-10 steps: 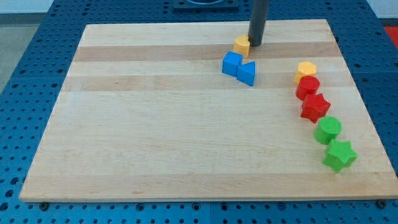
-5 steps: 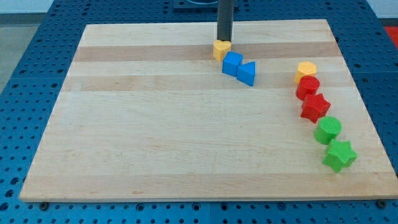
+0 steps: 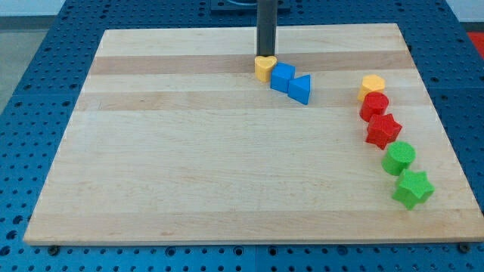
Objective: Push the yellow heart to the blue cube
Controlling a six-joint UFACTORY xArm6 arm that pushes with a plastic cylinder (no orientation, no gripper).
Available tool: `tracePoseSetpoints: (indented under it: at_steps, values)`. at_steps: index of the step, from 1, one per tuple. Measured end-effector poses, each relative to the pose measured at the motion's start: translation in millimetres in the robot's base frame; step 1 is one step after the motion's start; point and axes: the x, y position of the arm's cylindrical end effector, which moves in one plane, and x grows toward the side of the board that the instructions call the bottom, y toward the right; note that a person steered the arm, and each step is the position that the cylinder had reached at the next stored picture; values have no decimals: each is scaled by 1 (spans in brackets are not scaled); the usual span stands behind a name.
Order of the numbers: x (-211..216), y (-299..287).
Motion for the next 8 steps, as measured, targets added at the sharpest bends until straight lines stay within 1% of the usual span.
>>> tracePoseSetpoints:
  at_steps: [8]
  values:
    - [18,-6]
